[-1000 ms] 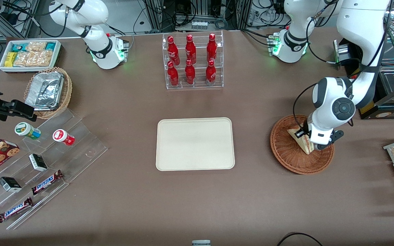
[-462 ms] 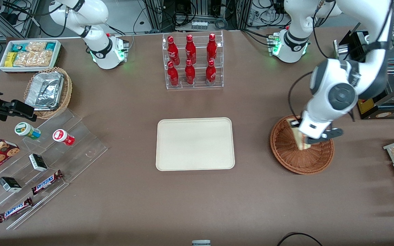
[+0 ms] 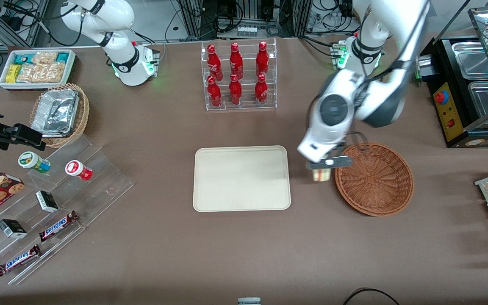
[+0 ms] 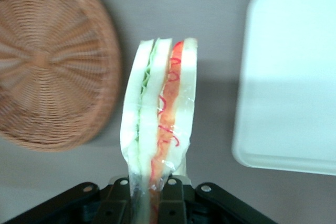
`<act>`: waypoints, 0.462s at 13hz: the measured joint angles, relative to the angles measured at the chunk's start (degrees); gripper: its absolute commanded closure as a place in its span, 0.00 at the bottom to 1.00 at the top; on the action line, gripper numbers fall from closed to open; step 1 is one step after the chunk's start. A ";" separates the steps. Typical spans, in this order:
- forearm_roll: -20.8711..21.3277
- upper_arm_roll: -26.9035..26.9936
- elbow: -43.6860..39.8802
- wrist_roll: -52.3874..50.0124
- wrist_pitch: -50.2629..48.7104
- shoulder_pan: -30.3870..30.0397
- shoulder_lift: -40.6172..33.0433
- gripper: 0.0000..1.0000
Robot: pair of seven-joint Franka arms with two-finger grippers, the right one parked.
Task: Place sandwich from basket to tray
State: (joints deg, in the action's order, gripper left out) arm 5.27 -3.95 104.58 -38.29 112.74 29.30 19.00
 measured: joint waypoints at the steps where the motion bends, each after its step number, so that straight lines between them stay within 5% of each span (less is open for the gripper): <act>1: 0.00 -0.02 -3.20 -2.97 0.05 2.31 3.40 1.00; 6: 0.00 -0.25 -17.74 -7.99 1.42 9.09 18.84 1.00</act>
State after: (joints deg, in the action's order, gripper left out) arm 5.27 -4.20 86.85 -46.28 114.16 38.39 37.84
